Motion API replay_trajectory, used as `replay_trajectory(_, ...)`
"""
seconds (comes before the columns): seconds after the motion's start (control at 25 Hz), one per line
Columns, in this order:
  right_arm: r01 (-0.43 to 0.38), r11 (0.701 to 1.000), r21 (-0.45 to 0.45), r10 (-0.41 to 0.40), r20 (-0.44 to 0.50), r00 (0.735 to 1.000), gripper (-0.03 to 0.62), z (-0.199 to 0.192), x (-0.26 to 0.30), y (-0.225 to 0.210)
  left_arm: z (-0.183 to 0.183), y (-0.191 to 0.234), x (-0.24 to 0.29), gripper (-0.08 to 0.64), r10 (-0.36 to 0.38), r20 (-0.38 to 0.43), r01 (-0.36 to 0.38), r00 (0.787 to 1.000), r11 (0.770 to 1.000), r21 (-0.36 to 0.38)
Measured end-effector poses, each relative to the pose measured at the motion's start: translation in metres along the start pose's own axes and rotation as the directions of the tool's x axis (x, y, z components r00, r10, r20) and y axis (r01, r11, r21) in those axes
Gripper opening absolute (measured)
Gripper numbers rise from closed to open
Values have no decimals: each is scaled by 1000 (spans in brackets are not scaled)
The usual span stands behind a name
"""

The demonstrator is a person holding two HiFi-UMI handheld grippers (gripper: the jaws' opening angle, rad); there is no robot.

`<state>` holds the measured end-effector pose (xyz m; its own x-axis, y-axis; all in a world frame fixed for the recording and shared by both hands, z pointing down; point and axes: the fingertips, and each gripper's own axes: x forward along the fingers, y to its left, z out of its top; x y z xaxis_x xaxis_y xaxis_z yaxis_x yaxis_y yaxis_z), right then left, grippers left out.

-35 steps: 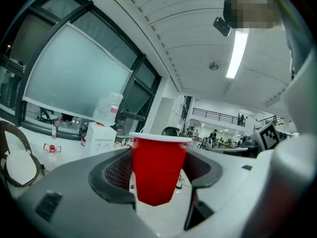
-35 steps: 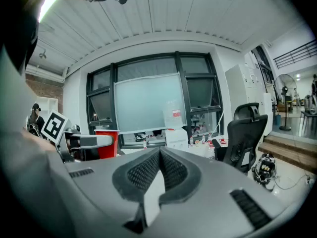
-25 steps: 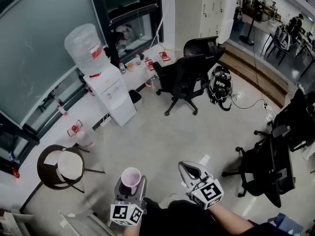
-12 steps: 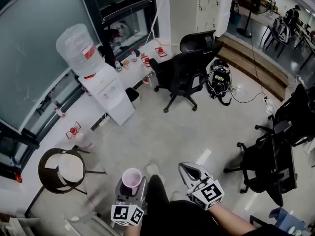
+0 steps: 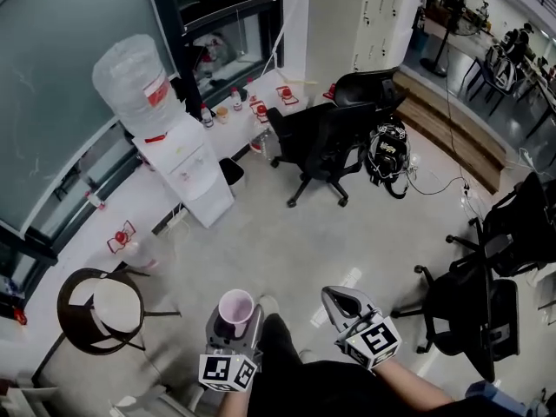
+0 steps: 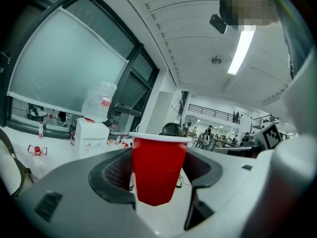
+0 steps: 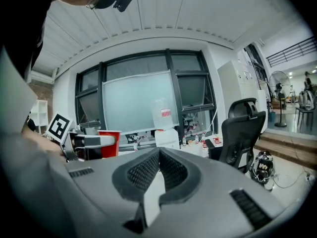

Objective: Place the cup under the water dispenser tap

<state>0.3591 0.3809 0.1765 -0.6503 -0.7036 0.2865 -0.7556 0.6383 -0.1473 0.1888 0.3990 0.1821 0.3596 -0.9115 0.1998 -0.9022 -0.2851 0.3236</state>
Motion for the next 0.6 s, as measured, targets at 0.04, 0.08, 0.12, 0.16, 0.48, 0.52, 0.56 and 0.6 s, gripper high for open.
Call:
replay_trajectory(0.04, 6, 1000, -4, -6, -3, 1000, -2, 4, 12, -5, 3, 9, 10, 296, 0, -1, 0, 1000, 1000, -2)
replay_trajectory(0.08, 12, 1000, -5, -12, -5, 1000, -2, 9, 25, -11, 8, 19, 20, 297, 1, 0, -1, 1000, 1000, -6)
replay_trajectory(0.12, 14, 1000, -5, -14, -8, 1000, -3, 13, 39, -16, 15, 30, 28, 296, 4, 5, -4, 1000, 1000, -13)
replay_trajectory(0.16, 12, 1000, -3, -12, -13, 1000, -2, 17, 53, -20, 23, 41, 35, 296, 8, 16, -8, 1000, 1000, -24)
replay_trajectory(0.48, -81, 997, -7, 80, -71, 994, -2, 48, 171, -26, 81, 162, 64, 298, 135, 73, -132, 988, 990, -49)
replay_trajectory(0.52, -86, 996, -9, 85, -81, 993, -2, 53, 181, -28, 88, 173, 69, 298, 145, 81, -142, 986, 989, -41)
replay_trajectory(0.56, -91, 996, -15, 89, -92, 992, -3, 57, 191, -29, 97, 182, 74, 298, 152, 88, -150, 984, 988, -30)
replay_trajectory(0.6, -96, 995, -24, 93, -104, 990, -2, 61, 201, -30, 105, 189, 80, 298, 155, 94, -154, 984, 988, -16)
